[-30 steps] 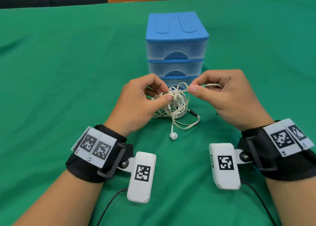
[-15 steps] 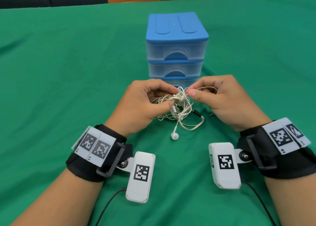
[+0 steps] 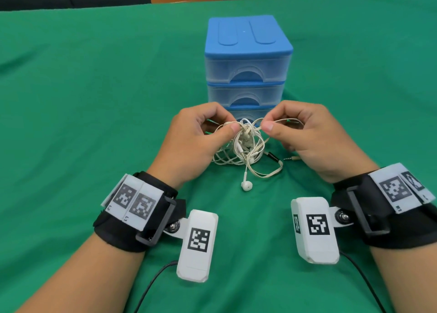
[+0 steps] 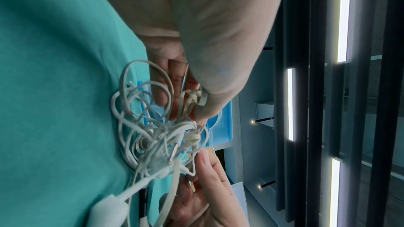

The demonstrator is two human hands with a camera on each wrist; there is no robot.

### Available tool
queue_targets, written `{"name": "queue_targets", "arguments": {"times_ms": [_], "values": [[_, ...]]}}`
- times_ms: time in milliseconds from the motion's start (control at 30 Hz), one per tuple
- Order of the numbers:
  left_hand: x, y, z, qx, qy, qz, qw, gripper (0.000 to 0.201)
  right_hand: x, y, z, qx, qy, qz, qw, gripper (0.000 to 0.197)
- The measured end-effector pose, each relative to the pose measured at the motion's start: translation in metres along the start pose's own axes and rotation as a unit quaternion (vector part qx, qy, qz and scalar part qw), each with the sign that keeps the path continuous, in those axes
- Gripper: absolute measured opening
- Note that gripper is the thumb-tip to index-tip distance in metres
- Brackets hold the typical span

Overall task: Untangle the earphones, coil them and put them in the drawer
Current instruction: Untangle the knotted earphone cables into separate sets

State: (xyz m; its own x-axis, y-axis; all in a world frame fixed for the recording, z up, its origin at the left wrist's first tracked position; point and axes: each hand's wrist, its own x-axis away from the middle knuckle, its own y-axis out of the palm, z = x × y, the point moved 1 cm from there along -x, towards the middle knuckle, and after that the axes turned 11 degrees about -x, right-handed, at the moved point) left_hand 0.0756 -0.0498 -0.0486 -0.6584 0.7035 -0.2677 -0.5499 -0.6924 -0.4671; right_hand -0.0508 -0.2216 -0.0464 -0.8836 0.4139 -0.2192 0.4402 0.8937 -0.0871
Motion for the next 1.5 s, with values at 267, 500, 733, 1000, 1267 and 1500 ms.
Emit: {"name": "queue_targets", "arguments": {"times_ms": [267,500,733,1000,1267,1500], "values": [[-0.001,0.001,0.003,0.001,0.007,-0.008,1.0,0.01,0.002,0.004,-0.001,0.003,0.035,-0.005,0.999,0.011],[0.001,0.005,0.004,0.04,-0.004,-0.007,0.999,0.01,0.002,0.005,-0.005,-0.012,0.019,0.012,1.0,0.011],[0.0,0.005,0.005,0.056,0.0,-0.013,0.998,0.011,0.001,0.005,-0.003,-0.007,0.018,0.002,1.0,0.012],[0.0,0.003,0.006,0.042,0.026,0.013,0.999,0.012,0.0,0.004,-0.01,0.039,-0.084,0.04,0.995,0.021],[0.001,0.005,0.009,0.074,0.046,-0.004,0.996,0.008,-0.003,0.006,-0.006,0.175,-0.086,0.006,0.981,0.02],[0.0,0.003,0.01,0.162,0.037,0.002,0.986,0.014,-0.002,0.009,-0.006,0.1,-0.063,0.007,0.993,0.016]]}}
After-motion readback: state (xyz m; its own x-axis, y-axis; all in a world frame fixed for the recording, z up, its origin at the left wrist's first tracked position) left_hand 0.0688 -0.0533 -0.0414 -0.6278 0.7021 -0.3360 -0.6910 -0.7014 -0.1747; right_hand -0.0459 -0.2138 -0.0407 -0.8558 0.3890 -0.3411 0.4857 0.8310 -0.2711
